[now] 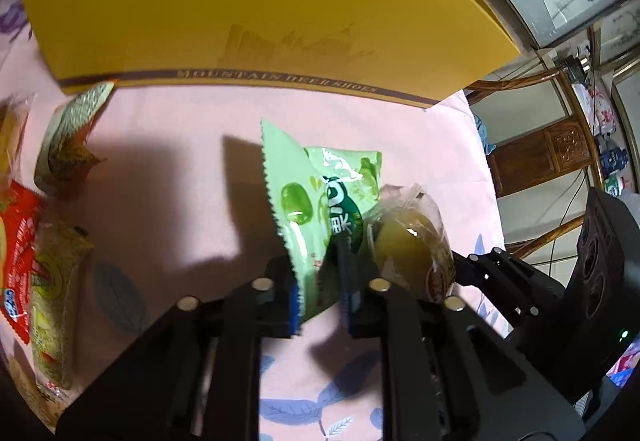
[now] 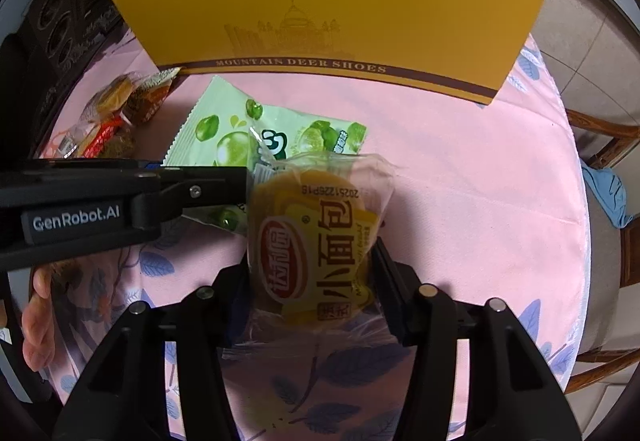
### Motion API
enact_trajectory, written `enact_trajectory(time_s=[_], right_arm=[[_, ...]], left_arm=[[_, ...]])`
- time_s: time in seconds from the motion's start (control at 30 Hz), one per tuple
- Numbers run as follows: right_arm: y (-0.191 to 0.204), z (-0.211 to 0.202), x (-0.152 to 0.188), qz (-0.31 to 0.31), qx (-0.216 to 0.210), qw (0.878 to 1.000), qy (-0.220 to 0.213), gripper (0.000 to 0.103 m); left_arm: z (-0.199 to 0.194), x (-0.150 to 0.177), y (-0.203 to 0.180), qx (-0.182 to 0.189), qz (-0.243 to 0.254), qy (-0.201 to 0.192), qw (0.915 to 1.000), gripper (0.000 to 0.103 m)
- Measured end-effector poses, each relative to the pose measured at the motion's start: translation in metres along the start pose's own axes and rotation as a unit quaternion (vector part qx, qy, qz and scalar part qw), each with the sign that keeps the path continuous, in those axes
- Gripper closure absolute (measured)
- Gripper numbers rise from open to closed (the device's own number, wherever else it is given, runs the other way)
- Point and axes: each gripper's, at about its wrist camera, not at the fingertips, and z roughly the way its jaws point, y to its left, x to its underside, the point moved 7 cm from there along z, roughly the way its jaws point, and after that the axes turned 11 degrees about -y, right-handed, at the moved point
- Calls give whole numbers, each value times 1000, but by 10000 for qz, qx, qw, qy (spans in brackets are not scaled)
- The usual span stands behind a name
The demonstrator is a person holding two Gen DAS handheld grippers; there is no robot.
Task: Organize snacks
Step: 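Lift the bread bun with right tool while left tool grasps green grape packet, then carry the bun and green packet into the box and release both tools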
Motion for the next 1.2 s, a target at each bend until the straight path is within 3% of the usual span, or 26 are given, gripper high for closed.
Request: enact_trajectory(time_s=[0.27,0.57,1.2], right_arm=[[-7,-13,1,218,18,9997,-135,54],[-4,-44,-19,230,-4,9982,-549,54],[25,-94,-55,-80,-76,9938,-1109,54]], left_arm=[[-12,-6,-8,-314,433,-186,9984,99],[-65,-16,-14,-529,759,-665,9935,100],[-137,-20,-8,-619,568,-1258,9885,101]])
